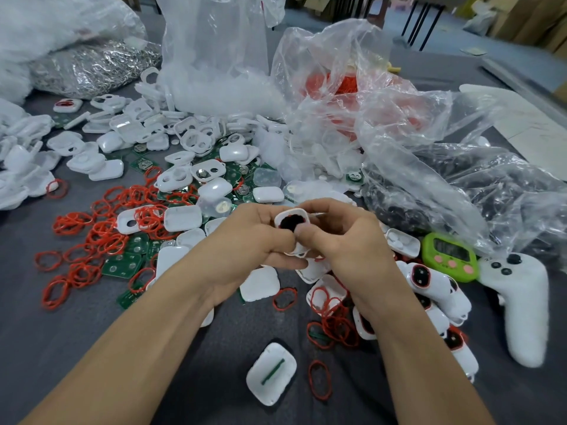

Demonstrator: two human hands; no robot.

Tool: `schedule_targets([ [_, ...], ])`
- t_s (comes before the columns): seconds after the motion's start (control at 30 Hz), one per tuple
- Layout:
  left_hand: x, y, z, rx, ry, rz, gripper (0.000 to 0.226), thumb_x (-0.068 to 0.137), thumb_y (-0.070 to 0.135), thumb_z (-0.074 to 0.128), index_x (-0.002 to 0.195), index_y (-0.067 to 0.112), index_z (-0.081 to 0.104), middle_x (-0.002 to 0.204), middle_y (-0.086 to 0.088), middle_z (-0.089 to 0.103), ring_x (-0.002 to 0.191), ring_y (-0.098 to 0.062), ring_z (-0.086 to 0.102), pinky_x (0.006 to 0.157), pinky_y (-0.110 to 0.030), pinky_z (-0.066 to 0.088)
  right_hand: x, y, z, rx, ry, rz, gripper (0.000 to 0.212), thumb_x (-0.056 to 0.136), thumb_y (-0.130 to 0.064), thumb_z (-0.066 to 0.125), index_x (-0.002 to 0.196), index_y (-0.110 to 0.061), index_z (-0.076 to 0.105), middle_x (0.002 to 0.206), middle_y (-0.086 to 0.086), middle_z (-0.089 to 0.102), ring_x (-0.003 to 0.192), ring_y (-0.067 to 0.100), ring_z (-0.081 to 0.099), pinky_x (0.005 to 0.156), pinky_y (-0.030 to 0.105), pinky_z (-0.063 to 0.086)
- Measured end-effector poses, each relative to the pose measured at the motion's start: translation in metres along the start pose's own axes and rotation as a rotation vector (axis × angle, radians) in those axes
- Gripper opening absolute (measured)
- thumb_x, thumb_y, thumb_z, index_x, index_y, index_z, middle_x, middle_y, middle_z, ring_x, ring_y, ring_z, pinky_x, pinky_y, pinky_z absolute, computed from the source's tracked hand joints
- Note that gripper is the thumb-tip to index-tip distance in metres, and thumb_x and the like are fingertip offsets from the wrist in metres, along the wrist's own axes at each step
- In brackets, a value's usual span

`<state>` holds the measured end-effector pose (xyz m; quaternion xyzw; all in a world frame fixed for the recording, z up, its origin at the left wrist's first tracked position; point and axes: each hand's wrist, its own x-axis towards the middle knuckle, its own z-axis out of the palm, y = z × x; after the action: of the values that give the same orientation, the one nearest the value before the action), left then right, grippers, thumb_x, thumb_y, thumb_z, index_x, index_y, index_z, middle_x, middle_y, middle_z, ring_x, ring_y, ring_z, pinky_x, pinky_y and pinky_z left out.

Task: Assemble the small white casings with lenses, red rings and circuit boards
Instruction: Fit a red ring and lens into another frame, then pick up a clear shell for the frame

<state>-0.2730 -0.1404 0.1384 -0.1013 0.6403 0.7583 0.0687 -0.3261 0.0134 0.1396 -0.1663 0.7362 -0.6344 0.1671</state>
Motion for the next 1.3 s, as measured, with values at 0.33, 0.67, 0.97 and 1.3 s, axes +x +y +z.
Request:
schedule_targets([
  [0.33,0.006,0.002,-0.011,-0.109,0.17,-0.079,0.042,0.084,-0.018,0.046,0.105,0.006,0.073,0.09,-0.015,0.079,0.083,-0.025,0.078,0.062,-0.024,0.059,0.049,-0.023,-0.041,-0.775,0.347,0.002,0.021,0.084,-0.021,0.075,0.104,-0.028,0.08,0.081,-0.016,0.071,0.091,0.012,0.07,0.093,0.029,0.055],
  [0.67,0.007,0.001,-0.012,-0.093,0.169,-0.079,0.039,0.086,-0.016,0.047,0.109,0.005,0.071,0.084,-0.015,0.077,0.072,-0.023,0.074,0.06,-0.024,0.057,0.068,-0.026,-0.04,-0.891,0.23,-0.017,0.008,0.077,-0.02,0.082,0.077,-0.028,0.08,0.075,-0.012,0.073,0.078,0.011,0.071,0.079,0.036,0.062],
  [0.97,0.007,-0.004,-0.011,-0.091,0.154,-0.066,0.039,0.087,-0.015,0.047,0.108,0.005,0.072,0.086,-0.015,0.077,0.074,-0.022,0.075,0.058,-0.022,0.056,0.061,-0.022,-0.045,-0.7,0.35,-0.194,0.014,0.083,-0.016,0.079,0.073,-0.026,0.08,0.065,-0.012,0.073,0.064,0.005,0.068,0.067,0.027,0.059],
  [1.3,0.011,-0.005,-0.01,-0.226,0.06,-0.125,0.036,0.094,-0.003,0.043,0.11,0.006,0.074,0.1,-0.017,0.078,0.084,-0.028,0.076,0.067,-0.032,0.062,0.025,-0.047,-0.034,-0.123,-0.108,-0.008,0.021,0.088,0.004,0.073,0.075,-0.011,0.077,0.062,0.01,0.07,0.048,0.015,0.054,0.046,0.02,0.043],
])
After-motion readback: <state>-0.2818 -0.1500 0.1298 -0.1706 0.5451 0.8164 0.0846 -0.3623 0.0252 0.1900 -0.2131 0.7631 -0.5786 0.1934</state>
